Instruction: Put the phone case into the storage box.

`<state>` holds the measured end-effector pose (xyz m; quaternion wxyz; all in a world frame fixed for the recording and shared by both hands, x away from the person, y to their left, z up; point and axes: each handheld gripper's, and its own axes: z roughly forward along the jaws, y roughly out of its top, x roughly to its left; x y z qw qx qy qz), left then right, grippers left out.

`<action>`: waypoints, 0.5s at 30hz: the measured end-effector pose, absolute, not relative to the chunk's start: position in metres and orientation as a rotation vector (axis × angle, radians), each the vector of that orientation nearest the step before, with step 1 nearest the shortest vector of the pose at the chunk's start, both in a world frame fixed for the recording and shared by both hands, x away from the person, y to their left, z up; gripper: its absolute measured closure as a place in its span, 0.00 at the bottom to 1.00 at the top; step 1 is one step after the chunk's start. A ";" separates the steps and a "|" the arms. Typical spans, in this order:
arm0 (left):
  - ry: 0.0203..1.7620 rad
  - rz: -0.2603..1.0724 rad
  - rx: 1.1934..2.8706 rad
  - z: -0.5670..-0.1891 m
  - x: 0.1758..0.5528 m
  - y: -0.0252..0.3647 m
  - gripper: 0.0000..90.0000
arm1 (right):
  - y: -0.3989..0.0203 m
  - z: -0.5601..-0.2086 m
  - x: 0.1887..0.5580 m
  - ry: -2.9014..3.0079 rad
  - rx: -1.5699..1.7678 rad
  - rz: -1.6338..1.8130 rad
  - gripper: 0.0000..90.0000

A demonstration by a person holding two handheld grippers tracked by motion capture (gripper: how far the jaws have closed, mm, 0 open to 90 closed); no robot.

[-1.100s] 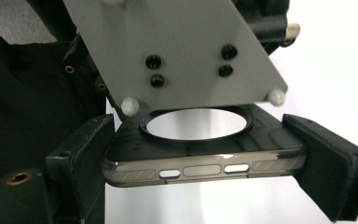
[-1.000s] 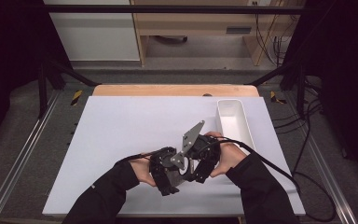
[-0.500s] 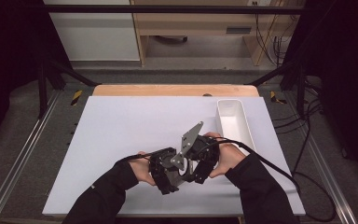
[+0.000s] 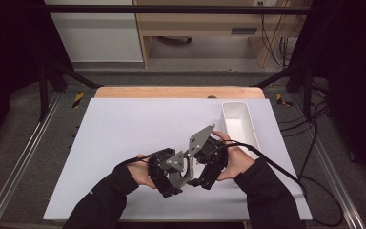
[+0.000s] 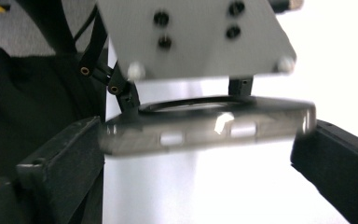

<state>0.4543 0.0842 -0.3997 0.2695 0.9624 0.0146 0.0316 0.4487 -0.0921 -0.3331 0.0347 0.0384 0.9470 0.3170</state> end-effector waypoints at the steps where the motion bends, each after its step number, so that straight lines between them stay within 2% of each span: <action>1: 0.043 0.094 2.583 -0.399 0.454 0.086 0.13 | -0.094 -0.332 0.448 2.901 0.122 0.995 0.02; 11: 0.089 0.101 2.471 -0.404 0.450 0.108 0.13 | -0.120 -0.329 0.446 2.750 0.210 1.307 0.00; 15: 0.124 0.065 2.385 -0.409 0.449 0.118 0.13 | -0.127 -0.334 0.445 2.702 0.232 1.404 0.00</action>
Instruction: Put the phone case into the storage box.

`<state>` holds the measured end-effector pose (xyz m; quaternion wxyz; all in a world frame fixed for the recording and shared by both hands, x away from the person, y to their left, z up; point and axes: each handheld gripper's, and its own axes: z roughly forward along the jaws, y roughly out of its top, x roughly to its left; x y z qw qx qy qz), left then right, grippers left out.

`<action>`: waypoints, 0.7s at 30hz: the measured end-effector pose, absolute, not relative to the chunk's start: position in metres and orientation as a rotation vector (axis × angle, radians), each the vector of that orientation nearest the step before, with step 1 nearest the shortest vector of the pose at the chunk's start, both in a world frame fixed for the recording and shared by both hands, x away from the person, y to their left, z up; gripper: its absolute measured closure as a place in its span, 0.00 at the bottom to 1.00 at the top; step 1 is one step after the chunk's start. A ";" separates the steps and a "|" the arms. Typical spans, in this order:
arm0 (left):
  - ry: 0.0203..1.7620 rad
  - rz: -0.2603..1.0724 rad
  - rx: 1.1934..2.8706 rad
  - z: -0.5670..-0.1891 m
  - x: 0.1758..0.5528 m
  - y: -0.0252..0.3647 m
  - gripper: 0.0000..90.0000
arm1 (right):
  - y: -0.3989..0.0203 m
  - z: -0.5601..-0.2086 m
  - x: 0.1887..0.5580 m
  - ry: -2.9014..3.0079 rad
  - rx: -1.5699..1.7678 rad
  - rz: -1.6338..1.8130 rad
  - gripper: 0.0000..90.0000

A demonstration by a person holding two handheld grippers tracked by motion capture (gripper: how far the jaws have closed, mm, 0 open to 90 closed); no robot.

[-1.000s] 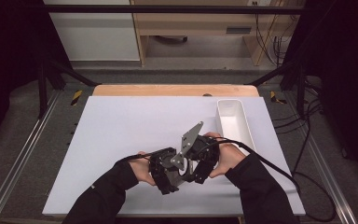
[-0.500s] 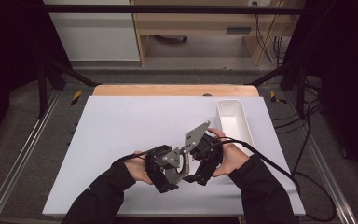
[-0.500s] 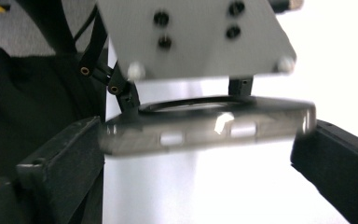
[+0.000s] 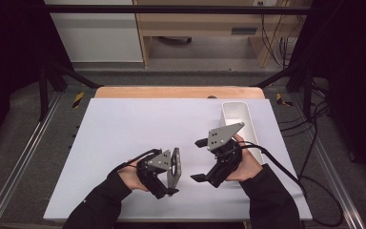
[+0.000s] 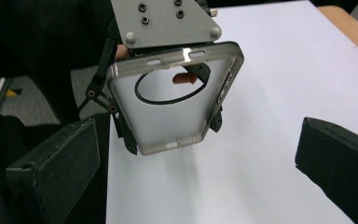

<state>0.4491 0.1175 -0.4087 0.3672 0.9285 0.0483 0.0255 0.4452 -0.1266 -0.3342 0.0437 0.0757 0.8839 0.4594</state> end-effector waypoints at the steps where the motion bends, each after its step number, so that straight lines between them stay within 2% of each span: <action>1: 0.129 0.057 2.376 -0.410 0.449 0.119 0.13 | -0.128 -0.336 0.445 2.687 0.241 1.420 0.00; 8: 0.134 -0.031 2.316 -0.417 0.452 0.120 0.13 | -0.131 -0.350 0.443 2.658 0.279 1.511 0.00; 21: 0.114 -0.071 2.309 -0.419 0.452 0.106 0.13 | -0.120 -0.366 0.441 2.685 0.281 1.548 0.00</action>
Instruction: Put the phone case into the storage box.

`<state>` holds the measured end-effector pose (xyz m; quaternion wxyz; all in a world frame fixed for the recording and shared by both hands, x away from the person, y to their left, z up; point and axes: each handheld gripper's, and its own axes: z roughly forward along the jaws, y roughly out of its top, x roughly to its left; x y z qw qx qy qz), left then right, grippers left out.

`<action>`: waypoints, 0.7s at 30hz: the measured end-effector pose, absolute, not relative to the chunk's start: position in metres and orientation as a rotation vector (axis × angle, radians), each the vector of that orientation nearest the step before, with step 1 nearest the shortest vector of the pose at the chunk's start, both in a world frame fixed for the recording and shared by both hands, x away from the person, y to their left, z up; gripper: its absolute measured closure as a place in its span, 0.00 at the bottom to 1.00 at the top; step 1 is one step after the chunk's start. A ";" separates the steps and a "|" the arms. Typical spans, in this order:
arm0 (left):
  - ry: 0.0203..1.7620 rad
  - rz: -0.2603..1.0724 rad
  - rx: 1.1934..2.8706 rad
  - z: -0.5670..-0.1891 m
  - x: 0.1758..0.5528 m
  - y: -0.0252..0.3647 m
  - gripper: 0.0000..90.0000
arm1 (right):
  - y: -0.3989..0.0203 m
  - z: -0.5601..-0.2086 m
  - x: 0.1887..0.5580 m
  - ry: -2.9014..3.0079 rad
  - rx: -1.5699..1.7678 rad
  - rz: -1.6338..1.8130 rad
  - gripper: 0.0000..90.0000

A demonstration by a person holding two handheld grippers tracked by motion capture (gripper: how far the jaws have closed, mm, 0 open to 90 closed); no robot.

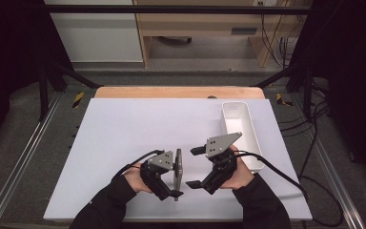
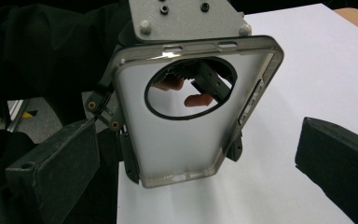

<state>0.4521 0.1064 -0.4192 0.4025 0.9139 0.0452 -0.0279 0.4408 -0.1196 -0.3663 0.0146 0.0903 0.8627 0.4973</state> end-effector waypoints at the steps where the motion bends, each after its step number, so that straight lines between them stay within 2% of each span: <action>1: 0.105 -0.069 2.309 -0.418 0.452 0.104 0.13 | -0.118 -0.368 0.441 2.687 0.281 1.554 0.00; 16: 0.071 -0.086 2.306 -0.418 0.450 0.092 0.13 | -0.110 -0.376 0.442 2.700 0.281 1.591 0.01; 21: 0.056 -0.096 2.313 -0.419 0.449 0.089 0.13 | -0.108 -0.378 0.441 2.706 0.264 1.612 0.05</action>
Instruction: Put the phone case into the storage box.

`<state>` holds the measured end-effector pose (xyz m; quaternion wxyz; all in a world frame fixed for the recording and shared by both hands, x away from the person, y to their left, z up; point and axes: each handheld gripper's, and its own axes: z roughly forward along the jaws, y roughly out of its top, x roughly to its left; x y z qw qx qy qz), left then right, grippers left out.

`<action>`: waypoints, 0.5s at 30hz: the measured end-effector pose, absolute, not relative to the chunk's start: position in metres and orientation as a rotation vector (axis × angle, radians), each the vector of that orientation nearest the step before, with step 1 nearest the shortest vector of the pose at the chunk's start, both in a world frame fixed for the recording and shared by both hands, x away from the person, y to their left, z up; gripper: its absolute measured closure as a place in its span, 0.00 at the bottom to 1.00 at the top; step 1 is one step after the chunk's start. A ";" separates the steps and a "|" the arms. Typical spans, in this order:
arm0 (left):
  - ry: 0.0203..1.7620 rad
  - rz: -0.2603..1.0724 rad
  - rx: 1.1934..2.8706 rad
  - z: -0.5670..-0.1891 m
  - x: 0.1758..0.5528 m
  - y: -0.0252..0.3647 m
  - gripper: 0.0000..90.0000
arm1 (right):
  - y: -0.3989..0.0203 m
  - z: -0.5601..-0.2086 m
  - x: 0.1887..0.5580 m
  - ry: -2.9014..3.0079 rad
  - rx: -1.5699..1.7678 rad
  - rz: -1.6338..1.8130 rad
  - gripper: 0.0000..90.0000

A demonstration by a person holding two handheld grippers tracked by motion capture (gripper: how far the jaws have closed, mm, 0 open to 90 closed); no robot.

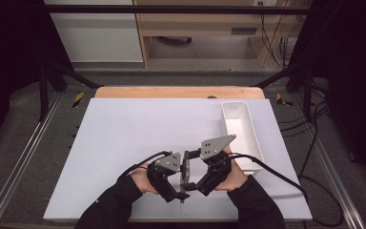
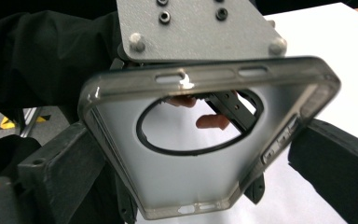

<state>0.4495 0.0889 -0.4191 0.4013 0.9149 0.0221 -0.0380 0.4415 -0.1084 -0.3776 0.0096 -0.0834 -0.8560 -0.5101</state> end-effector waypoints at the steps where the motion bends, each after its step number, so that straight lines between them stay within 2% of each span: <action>1: 0.050 -0.100 2.316 -0.419 0.449 0.088 0.13 | -0.108 -0.378 0.442 -2.668 -0.254 -1.596 0.07; 6: 0.039 -0.098 2.318 -0.420 0.448 0.087 0.13 | -0.108 -0.379 0.441 -2.668 -0.242 -1.600 0.12; 15: 0.036 -0.089 2.312 -0.420 0.448 0.087 0.13 | -0.108 -0.379 0.440 -2.675 -0.237 -1.608 0.14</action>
